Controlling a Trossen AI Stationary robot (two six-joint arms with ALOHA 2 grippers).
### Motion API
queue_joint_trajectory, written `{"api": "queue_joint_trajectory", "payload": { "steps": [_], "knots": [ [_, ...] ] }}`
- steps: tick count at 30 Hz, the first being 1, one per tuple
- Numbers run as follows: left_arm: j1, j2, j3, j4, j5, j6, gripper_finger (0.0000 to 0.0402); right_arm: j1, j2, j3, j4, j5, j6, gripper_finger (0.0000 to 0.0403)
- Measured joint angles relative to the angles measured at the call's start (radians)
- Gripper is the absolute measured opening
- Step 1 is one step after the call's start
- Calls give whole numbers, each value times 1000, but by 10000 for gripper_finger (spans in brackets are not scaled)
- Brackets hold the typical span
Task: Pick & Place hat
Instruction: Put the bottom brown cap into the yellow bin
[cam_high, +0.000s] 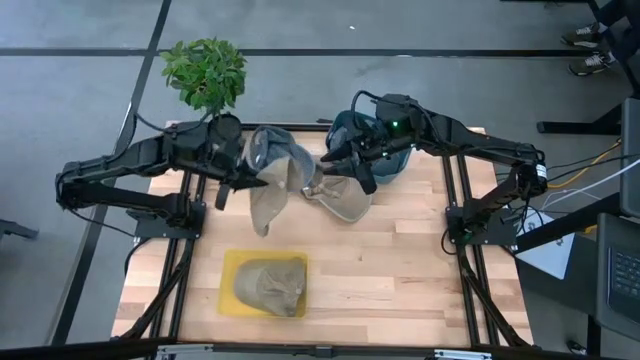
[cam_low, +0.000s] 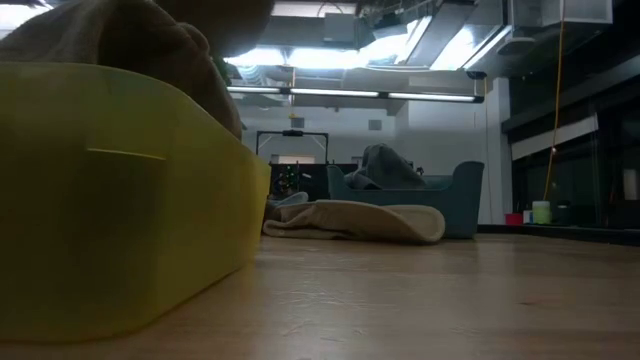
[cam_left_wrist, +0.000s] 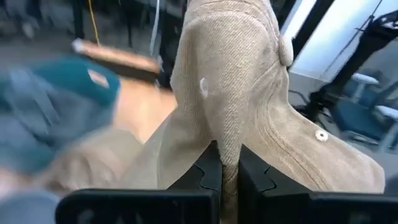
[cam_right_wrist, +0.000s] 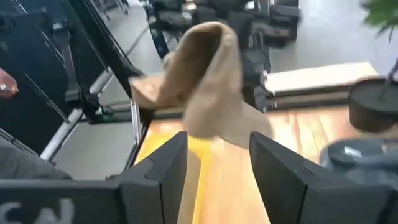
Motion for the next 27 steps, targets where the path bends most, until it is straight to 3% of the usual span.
{"api": "queue_joint_trajectory", "payload": {
  "steps": [12, 17, 27],
  "knots": [
    [-300, -10, 0, -139, -71, -348, 10, 0, -4, 0, -183, 1, -85, 172],
    [-442, 17, 0, -233, -194, -460, 10, 0, -4, 0, -246, 1, -99, 172],
    [-668, 155, 0, -230, -414, -572, 10, 5, -4, 0, -297, 45, -100, 172]
  ]
}}
